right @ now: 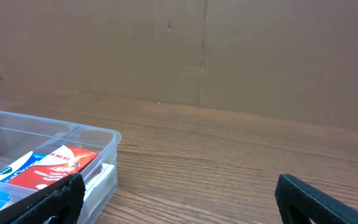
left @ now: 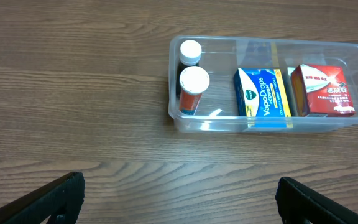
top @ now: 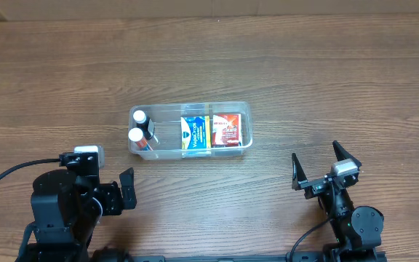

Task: Pack container

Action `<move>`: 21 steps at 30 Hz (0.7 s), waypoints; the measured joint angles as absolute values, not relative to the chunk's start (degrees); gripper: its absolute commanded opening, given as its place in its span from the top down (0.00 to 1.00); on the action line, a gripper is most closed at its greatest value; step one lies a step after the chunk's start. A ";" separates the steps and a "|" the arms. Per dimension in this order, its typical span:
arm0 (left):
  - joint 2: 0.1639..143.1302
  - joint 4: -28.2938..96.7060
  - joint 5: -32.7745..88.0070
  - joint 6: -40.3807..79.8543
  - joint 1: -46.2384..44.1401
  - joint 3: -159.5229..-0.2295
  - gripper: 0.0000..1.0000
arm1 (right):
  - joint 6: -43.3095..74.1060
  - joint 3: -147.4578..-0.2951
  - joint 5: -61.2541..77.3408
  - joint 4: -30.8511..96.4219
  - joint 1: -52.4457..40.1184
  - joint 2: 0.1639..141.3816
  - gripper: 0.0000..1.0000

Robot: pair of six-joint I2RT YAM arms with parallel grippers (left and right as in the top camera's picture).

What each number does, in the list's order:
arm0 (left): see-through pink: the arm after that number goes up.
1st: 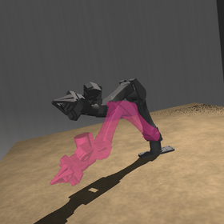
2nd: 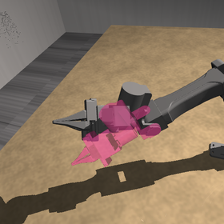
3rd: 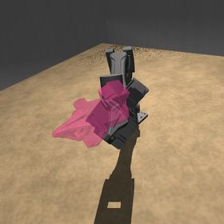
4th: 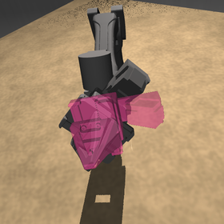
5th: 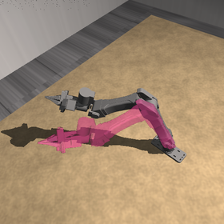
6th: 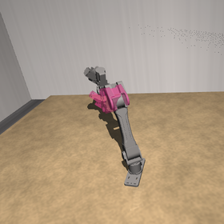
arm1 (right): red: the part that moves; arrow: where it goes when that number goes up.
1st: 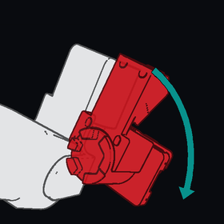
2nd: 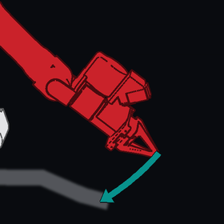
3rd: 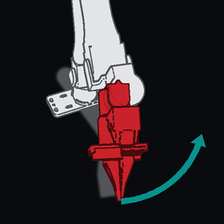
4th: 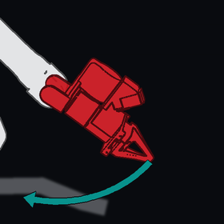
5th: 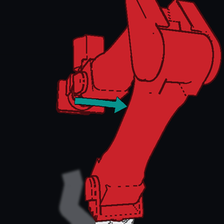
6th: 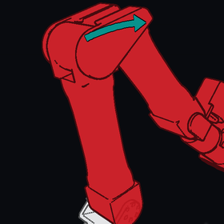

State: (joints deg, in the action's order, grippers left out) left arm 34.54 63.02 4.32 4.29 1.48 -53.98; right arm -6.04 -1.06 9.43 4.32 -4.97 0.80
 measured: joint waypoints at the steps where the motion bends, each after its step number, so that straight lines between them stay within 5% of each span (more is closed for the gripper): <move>1: 34.54 63.09 4.32 4.29 1.48 -53.98 0.00 | -6.09 -1.06 9.43 4.32 -4.97 0.80 0.00; 6: 26.68 61.82 3.84 4.27 1.48 -48.05 0.00 | -6.09 -1.06 9.43 4.25 -4.95 0.78 0.00; 18: 1.04 -1.48 0.58 4.29 1.48 -4.58 0.00 | -6.11 -1.06 9.43 4.27 -4.97 0.67 0.00; 21: 0.75 0.58 -0.73 4.27 1.48 -0.93 0.00 | -6.11 -1.06 9.41 4.25 -4.95 0.67 0.00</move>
